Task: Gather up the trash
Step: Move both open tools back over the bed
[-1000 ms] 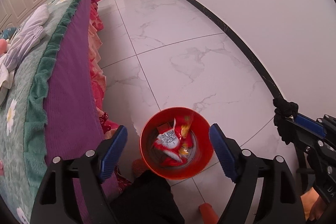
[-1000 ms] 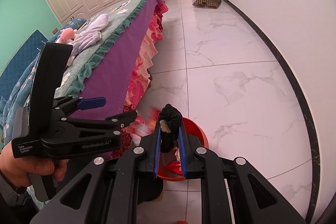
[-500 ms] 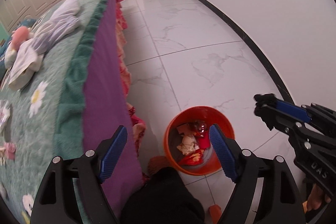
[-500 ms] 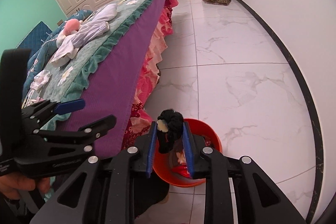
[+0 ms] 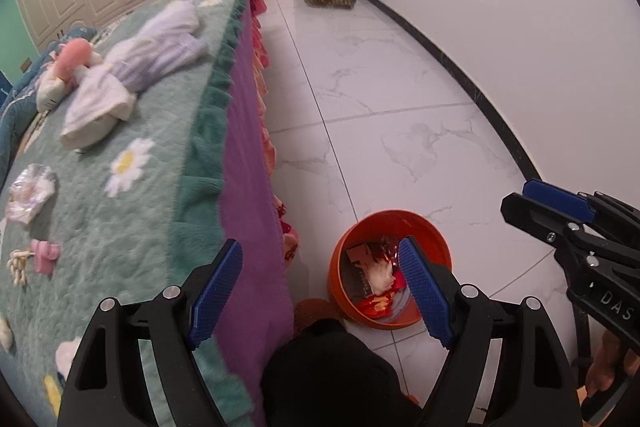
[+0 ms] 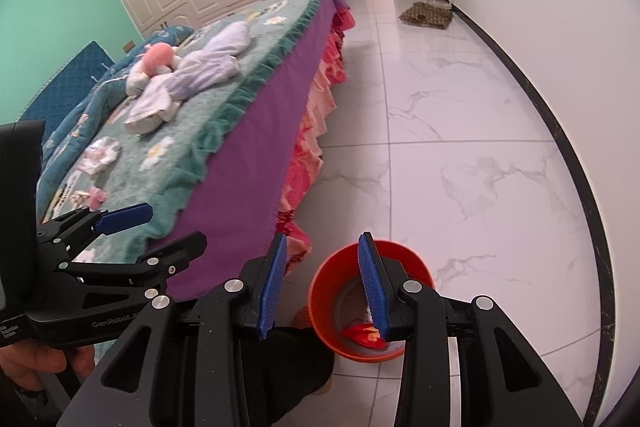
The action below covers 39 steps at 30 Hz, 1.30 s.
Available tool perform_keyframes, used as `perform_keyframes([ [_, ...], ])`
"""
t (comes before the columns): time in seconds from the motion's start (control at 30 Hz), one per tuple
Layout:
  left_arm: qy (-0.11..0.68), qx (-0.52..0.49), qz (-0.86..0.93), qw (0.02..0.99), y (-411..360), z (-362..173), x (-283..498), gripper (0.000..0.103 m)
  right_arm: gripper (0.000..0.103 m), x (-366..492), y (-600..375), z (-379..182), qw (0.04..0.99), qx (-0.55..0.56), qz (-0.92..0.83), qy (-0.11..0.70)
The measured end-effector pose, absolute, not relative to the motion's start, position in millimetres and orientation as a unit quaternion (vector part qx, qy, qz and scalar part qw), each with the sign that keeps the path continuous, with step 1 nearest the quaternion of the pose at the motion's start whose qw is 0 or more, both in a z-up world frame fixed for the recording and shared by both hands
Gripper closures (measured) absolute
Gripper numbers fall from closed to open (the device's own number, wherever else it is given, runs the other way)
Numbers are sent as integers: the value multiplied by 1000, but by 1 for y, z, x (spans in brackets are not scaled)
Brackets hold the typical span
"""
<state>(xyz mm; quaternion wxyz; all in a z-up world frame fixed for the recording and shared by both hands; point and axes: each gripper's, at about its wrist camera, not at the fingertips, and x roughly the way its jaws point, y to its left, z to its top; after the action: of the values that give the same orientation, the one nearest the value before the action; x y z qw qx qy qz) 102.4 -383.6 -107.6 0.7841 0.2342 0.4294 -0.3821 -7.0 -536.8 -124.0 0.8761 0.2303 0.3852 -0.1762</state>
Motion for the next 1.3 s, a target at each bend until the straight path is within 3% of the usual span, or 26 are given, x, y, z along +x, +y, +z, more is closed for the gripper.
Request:
perform_keyframes([
  [0.4, 388, 214, -360, 821, -320, -55, 87, 23, 58, -10, -477, -68, 906, 195, -133, 350],
  [0.5, 385, 198, -343, 834, -294, -44, 91, 23, 52, -5, -459, -56, 913, 184, -119, 345],
  [0.53, 384, 196, -339, 837, -287, -42, 92, 18, 45, -2, -450, -51, 916, 180, -110, 342],
  [0.6, 375, 189, -321, 849, -268, -35, 93, 13, 41, 2, -439, -46, 919, 175, -99, 338],
  [1.3, 396, 109, -146, 900, -69, -25, 149, 13, 35, 117, -262, -21, 928, 79, 69, 356],
])
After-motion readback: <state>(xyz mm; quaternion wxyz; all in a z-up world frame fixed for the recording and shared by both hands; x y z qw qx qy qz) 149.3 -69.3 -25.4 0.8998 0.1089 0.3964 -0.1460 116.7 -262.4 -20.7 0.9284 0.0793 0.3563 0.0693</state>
